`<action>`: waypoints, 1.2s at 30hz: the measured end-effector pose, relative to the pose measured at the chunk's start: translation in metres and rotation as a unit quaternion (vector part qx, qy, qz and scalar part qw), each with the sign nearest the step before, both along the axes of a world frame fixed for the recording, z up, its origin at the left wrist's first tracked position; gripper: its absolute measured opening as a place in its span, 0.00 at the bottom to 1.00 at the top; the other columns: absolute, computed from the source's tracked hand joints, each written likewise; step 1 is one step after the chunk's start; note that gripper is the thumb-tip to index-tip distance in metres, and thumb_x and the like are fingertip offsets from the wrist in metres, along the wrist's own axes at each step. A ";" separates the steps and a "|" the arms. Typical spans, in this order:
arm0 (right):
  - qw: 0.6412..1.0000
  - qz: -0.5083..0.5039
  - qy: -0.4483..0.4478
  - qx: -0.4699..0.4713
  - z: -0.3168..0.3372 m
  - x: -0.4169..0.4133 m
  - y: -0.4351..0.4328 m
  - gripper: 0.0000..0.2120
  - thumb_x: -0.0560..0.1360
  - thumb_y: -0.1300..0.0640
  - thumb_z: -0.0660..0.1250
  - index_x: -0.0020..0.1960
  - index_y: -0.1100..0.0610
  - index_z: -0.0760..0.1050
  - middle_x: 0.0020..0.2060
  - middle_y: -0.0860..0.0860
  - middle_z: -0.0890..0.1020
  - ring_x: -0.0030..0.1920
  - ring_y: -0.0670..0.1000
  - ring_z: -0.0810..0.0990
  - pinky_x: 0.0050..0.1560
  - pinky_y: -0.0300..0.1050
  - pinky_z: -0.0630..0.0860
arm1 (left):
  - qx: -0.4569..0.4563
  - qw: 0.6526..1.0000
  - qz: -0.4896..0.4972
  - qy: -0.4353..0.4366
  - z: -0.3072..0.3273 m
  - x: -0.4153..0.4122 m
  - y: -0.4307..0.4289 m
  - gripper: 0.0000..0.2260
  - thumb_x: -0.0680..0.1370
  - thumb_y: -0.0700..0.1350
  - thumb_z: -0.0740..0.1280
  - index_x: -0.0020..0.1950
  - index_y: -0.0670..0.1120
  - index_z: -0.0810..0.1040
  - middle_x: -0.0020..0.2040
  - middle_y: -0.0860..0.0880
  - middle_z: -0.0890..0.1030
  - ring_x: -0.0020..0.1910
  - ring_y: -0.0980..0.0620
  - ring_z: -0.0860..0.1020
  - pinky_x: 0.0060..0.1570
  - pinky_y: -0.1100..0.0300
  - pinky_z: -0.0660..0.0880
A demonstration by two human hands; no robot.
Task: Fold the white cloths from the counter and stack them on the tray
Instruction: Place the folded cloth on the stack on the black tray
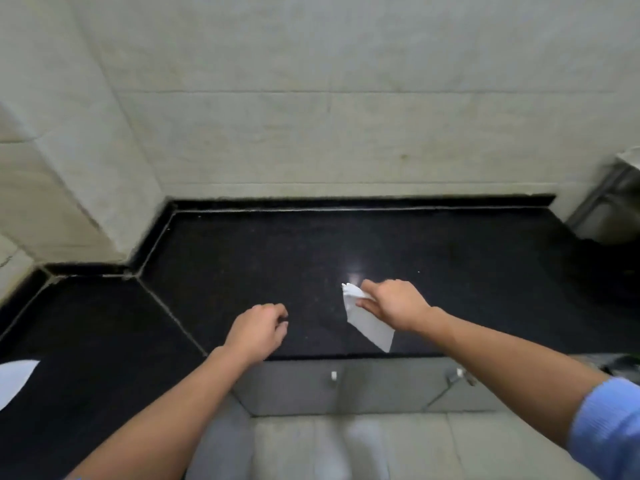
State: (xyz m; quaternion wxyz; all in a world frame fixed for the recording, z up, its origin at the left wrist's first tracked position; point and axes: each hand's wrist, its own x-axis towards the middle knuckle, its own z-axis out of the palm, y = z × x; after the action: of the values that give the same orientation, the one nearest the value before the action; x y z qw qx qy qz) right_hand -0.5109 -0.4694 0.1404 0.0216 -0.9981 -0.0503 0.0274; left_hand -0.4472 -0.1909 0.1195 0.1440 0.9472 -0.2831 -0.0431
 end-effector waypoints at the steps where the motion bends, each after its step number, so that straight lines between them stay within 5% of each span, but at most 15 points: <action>1: 1.000 -0.022 -0.004 -0.001 0.001 -0.015 -0.024 0.17 0.80 0.41 0.54 0.57 0.54 0.67 0.50 0.56 0.81 0.50 0.61 0.79 0.39 0.48 0.65 | 0.005 1.000 -0.022 -0.005 0.002 -0.003 -0.027 0.10 0.77 0.50 0.63 0.56 0.50 0.78 0.51 0.50 0.82 0.51 0.48 0.79 0.47 0.54 0.75; 11: 0.983 -0.184 -0.026 0.003 0.008 -0.192 -0.286 0.17 0.80 0.41 0.55 0.54 0.55 0.70 0.48 0.53 0.81 0.49 0.59 0.78 0.38 0.48 0.64 | -0.007 0.979 -0.202 0.009 -0.004 -0.104 -0.343 0.08 0.77 0.49 0.62 0.54 0.51 0.77 0.52 0.51 0.82 0.51 0.47 0.79 0.48 0.54 0.75; 21: 0.941 -0.333 -0.052 0.034 0.014 -0.328 -0.468 0.18 0.79 0.39 0.56 0.50 0.54 0.70 0.43 0.54 0.81 0.45 0.60 0.79 0.38 0.51 0.72 | 0.033 0.928 -0.372 -0.001 0.005 -0.172 -0.568 0.10 0.78 0.50 0.61 0.55 0.50 0.76 0.53 0.49 0.81 0.52 0.47 0.78 0.48 0.53 0.75; 28: 0.927 -0.370 -0.061 0.006 0.045 -0.349 -0.595 0.14 0.79 0.41 0.58 0.48 0.53 0.70 0.46 0.53 0.80 0.48 0.57 0.78 0.36 0.47 0.64 | 0.006 0.905 -0.426 -0.015 0.010 -0.171 -0.726 0.10 0.78 0.50 0.61 0.56 0.49 0.76 0.53 0.49 0.81 0.52 0.47 0.78 0.47 0.53 0.75; 36: 0.908 -0.396 -0.135 -0.008 0.134 -0.306 -0.756 0.11 0.78 0.45 0.61 0.45 0.52 0.70 0.45 0.50 0.79 0.46 0.54 0.77 0.43 0.52 0.75 | -0.053 0.896 -0.440 -0.027 0.057 -0.134 -0.896 0.08 0.78 0.50 0.62 0.54 0.50 0.77 0.48 0.50 0.81 0.48 0.47 0.78 0.44 0.53 0.75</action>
State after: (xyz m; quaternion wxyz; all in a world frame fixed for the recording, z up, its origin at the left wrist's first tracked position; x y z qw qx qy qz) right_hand -0.8173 -1.2254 0.2744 0.0161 -0.9302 0.3473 -0.1177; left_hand -0.5811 -1.0867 0.1761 0.1528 0.7178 -0.6765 -0.0611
